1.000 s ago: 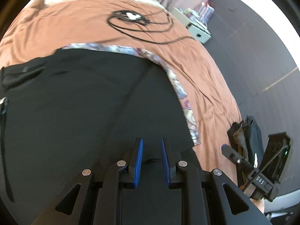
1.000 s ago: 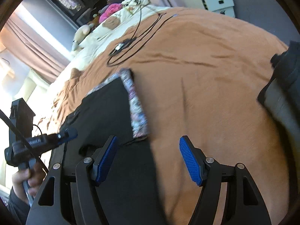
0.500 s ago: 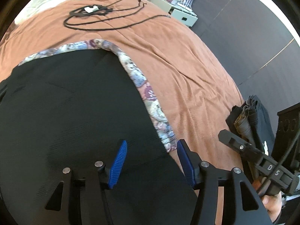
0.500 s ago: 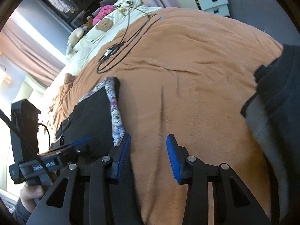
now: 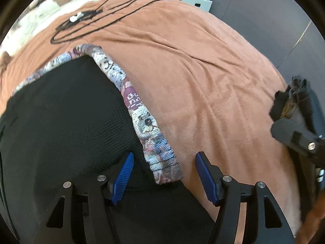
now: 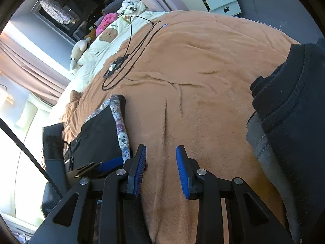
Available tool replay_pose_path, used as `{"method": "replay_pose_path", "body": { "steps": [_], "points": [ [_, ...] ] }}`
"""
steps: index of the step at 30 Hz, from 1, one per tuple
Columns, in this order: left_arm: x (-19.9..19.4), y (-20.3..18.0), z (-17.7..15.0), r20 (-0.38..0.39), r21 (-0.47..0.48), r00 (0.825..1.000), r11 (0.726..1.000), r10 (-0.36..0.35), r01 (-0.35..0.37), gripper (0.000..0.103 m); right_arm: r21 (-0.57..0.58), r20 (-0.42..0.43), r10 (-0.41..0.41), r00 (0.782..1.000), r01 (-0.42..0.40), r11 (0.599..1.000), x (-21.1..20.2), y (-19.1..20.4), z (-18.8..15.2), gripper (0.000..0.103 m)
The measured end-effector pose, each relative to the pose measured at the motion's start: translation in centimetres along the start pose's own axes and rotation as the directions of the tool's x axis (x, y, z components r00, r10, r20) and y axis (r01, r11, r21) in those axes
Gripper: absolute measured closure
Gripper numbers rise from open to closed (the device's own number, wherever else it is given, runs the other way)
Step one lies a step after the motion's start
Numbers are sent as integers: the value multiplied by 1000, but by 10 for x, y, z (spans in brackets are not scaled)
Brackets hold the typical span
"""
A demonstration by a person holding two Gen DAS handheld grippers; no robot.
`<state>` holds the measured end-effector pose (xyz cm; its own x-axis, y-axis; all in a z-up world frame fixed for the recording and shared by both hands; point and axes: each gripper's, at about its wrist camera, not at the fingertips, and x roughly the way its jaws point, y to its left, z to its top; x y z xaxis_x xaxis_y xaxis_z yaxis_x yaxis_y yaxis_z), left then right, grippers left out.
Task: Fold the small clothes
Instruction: 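Grasp the patterned collar trim with the left gripper and lift it, then fold the collar end over toward the hem with the left gripper, release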
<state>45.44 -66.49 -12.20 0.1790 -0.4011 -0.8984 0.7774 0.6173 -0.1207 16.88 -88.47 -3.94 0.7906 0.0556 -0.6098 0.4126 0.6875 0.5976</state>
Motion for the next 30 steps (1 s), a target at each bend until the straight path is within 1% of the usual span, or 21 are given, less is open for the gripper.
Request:
{"method": "replay_pose_path", "body": {
  "steps": [1,3,4,5,6,8,10,12,16,19,24,25,27,30],
  "points": [
    [0,0,0,7,-3,1000,1000,16,-16,44,1,-1,4,1000,-4,1000,0,0,0,75],
    [-2,5,1,4,-16,999,999,41,-41,65,4,-5,10,1000,-10,1000,1,-2,0,75],
    [-4,8,2,-1,-28,999,999,33,-33,69,4,-7,10,1000,-10,1000,2,-2,0,75],
    [-8,15,4,-5,-49,1000,999,-2,2,78,4,-10,11,1000,-11,1000,3,-3,1,75],
    [-12,22,6,-7,-71,999,996,-48,48,85,2,-15,11,1000,-11,1000,4,-2,1,75],
    [-24,31,10,6,-94,995,991,-96,96,87,-5,-22,13,1000,-13,1000,6,0,1,75],
    [-37,38,14,27,-102,993,988,-114,117,88,-13,-24,15,1000,-16,1000,7,3,0,75],
    [-51,45,17,48,-106,991,986,-127,132,93,-23,-28,20,999,-21,1000,8,6,0,75],
    [-74,70,19,81,-132,991,985,-104,114,96,-35,-36,22,999,-23,999,12,9,-2,75],
    [-84,85,22,93,-152,992,984,-80,93,98,-44,-40,21,999,-22,999,17,14,-4,75],
    [-100,127,18,126,-213,991,975,-34,60,100,-70,-43,35,998,-38,997,26,23,-5,75],
    [-103,131,17,132,-220,991,973,-39,67,100,-74,-47,38,998,-41,996,29,24,-5,75],
    [-104,131,14,126,-200,991,978,-37,62,100,-69,-52,35,998,-39,997,33,23,-6,75],
    [-98,122,12,94,-170,992,981,-81,96,99,-33,-46,21,999,-23,999,34,16,-5,75]
  ]
}}
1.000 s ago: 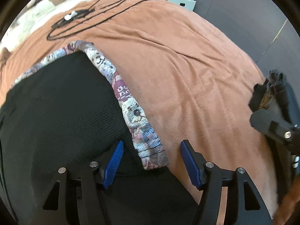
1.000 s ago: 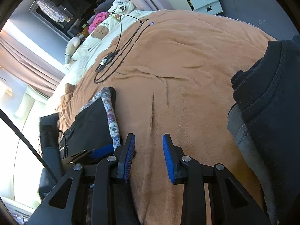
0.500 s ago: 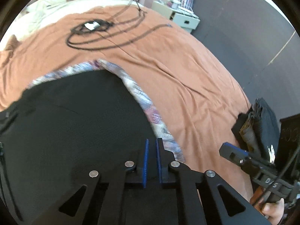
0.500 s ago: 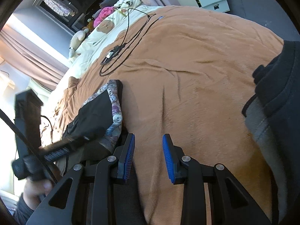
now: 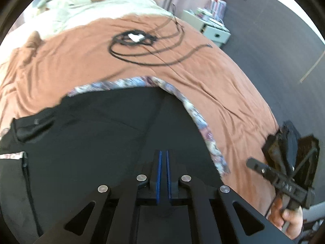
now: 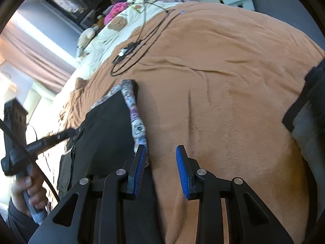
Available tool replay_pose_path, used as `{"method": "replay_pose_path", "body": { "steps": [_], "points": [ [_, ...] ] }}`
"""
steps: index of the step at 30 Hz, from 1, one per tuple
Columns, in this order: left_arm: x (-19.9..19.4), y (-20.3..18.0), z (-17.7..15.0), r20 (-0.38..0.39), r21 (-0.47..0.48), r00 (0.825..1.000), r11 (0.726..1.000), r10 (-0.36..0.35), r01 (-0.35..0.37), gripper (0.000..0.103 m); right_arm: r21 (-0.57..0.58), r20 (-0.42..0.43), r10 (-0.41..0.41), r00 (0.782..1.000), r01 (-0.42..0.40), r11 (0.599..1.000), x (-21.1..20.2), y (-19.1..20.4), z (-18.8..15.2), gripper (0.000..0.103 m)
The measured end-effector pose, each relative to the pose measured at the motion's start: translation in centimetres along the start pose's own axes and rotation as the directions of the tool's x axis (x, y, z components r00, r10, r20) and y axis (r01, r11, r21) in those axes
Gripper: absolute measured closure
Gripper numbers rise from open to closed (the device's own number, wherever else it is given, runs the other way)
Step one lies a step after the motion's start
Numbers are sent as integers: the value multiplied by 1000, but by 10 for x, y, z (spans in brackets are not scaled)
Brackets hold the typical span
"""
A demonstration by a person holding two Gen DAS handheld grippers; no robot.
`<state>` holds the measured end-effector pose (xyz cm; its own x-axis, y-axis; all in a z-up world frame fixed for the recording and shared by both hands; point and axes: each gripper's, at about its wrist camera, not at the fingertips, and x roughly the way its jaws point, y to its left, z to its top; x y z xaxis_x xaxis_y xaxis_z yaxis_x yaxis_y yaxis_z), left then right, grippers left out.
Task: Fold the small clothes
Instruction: 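Fold the collar end over toward the hem with the left gripper, release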
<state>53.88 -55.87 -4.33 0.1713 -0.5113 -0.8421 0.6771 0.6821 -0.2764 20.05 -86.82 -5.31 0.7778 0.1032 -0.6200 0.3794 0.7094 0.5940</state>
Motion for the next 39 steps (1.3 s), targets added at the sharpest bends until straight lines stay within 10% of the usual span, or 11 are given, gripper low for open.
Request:
{"method": "replay_pose_path", "body": {
  "steps": [6,9,17,25,28,39],
  "points": [
    [25,-31,-8,-58,35,998,999,-36,38,75,74,16,8,1000,-9,997,-15,-14,3,73],
    [40,-51,-13,-80,63,996,997,-44,50,58,108,14,26,1000,-28,994,-21,-21,3,52],
    [76,-95,-21,-124,117,991,991,-42,57,54,137,28,47,998,-51,989,-29,-27,4,44],
    [106,-116,-31,-108,169,990,983,89,-70,54,185,31,59,998,-63,981,-35,-39,6,44],
    [104,-113,-29,-88,168,987,979,132,-116,87,188,33,56,998,-62,980,-36,-41,7,44],
    [39,-78,-3,-38,98,999,995,-6,10,96,108,11,62,998,-63,992,-25,-20,4,44]
  ]
}}
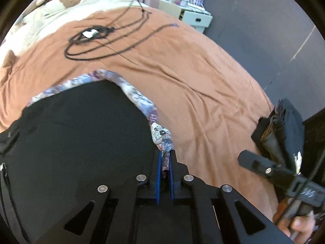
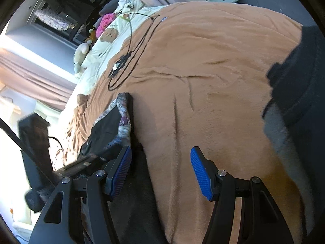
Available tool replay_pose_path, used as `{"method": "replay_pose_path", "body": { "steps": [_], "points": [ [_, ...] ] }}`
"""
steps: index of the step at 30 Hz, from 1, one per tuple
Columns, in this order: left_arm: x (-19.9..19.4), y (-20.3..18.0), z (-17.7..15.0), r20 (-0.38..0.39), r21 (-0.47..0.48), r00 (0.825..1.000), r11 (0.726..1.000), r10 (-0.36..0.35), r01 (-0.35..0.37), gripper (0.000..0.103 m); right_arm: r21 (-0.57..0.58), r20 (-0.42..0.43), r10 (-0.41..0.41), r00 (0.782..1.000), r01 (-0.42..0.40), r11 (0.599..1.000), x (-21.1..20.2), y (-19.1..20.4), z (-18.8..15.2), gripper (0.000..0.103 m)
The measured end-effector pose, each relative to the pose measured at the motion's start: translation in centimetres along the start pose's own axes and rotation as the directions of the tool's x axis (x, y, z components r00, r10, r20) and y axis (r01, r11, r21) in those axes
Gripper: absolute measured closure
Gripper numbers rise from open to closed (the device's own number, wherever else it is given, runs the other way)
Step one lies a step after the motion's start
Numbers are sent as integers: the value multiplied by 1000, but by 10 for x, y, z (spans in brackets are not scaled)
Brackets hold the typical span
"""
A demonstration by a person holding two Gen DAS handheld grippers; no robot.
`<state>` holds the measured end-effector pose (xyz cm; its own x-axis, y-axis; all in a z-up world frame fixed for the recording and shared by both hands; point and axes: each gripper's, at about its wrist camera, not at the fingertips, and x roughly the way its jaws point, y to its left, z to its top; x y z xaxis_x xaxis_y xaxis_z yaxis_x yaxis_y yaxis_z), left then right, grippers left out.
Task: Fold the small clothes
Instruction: 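Fold the collar end over toward the hem with the left gripper, release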
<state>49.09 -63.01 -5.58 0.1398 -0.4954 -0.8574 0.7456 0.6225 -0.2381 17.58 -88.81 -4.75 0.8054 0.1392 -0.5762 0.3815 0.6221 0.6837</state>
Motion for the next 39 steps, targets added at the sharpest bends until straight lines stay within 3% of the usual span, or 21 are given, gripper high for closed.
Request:
{"method": "replay_pose_path", "body": {
  "steps": [4,9,20,27,33,39],
  "points": [
    [-18,21,5,25,-47,1000,999,-14,15,96,-31,8,10,1000,-10,999,4,6,-2,44],
    [-40,49,8,61,-75,998,997,22,-17,96,-58,27,23,999,-21,998,11,12,-7,44],
    [-73,138,10,86,-159,981,974,176,-161,96,-104,59,42,997,-36,994,43,23,-17,44],
    [-65,184,11,52,-178,966,954,253,-240,96,-142,34,28,999,-23,990,51,34,-22,44],
    [-50,204,17,46,-183,967,953,252,-240,96,-149,31,23,999,-18,989,54,34,-20,44],
    [-24,218,12,-17,-202,969,948,247,-246,94,-163,22,32,999,-28,986,58,37,-23,44]
  ]
}}
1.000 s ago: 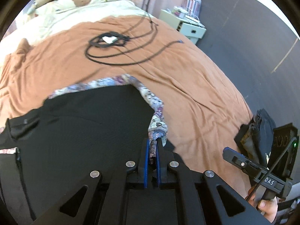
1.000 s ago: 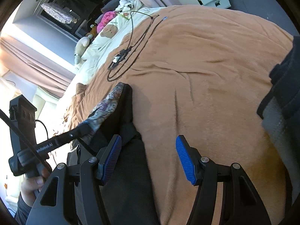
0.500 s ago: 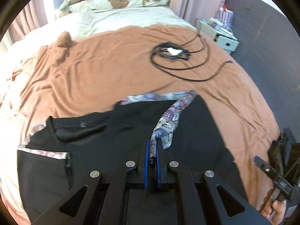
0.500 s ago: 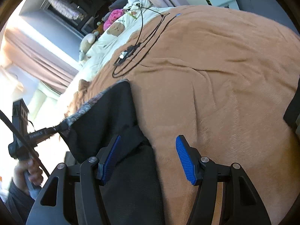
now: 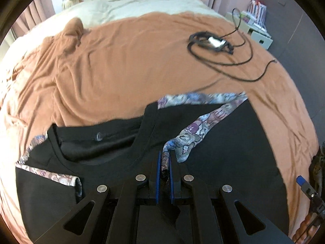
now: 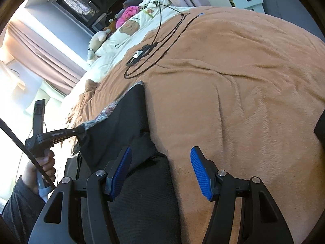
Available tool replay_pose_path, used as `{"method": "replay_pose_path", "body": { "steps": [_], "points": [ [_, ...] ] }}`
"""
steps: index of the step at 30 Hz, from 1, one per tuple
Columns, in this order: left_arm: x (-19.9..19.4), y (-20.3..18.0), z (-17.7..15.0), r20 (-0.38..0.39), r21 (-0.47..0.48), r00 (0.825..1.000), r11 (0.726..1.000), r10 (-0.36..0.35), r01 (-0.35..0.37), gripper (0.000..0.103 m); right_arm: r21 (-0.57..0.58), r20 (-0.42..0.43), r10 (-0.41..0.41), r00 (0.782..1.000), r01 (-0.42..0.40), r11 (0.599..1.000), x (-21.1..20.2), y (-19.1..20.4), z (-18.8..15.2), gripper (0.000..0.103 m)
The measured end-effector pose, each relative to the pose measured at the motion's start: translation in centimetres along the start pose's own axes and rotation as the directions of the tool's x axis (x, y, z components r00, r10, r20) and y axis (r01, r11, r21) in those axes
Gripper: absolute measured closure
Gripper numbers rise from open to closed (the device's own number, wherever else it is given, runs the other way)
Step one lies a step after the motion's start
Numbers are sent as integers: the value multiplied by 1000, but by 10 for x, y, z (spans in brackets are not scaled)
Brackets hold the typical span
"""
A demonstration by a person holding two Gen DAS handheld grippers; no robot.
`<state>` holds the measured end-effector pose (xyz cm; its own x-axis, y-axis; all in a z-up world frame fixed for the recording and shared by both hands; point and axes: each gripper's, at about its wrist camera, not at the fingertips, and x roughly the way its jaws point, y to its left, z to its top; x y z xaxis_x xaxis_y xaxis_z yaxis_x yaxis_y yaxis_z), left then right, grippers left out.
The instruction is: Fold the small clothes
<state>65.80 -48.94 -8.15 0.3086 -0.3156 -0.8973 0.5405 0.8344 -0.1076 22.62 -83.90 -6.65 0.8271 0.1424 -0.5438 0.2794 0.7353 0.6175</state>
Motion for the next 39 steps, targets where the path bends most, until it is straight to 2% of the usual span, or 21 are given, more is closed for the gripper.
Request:
{"method": "replay_pose_path", "body": {
  "steps": [1,3,5,8,12,17,20,23,28,31,39],
  "points": [
    [5,3,-3,-18,-13,1000,1000,-3,3,92,-2,-5,2,1000,-2,1000,2,1,0,44],
    [11,9,-9,-47,-47,999,999,-8,6,77,-3,-13,1,1000,-1,1000,6,2,-1,44],
    [10,13,-17,-44,-68,999,998,-12,9,69,1,-16,12,1000,-12,1000,8,2,-1,44],
    [7,13,-30,-55,-69,998,997,-28,24,68,0,-24,34,999,-34,999,11,5,-2,44],
    [3,11,-46,-68,-62,998,998,3,-7,61,-42,-27,-4,1000,3,999,23,10,-2,44],
    [-3,13,-63,-87,-75,996,997,5,-12,60,-81,-52,-34,998,29,996,41,16,0,44],
    [-7,11,-74,-101,-71,995,997,-21,14,60,-124,-71,-44,997,35,992,53,25,4,44],
    [-6,6,-83,-123,-45,992,999,-22,16,60,-210,-74,-101,992,84,974,63,38,4,45],
    [7,-6,-92,-142,-34,990,999,-9,4,60,-273,-30,-235,972,218,937,68,51,2,65],
    [10,-13,-91,-105,-22,994,1000,9,-12,61,-289,-10,-275,962,260,921,68,61,-4,68],
    [11,-23,-81,-110,-16,994,1000,-8,6,61,-219,-39,-228,973,215,952,62,54,-6,73]
  ]
}}
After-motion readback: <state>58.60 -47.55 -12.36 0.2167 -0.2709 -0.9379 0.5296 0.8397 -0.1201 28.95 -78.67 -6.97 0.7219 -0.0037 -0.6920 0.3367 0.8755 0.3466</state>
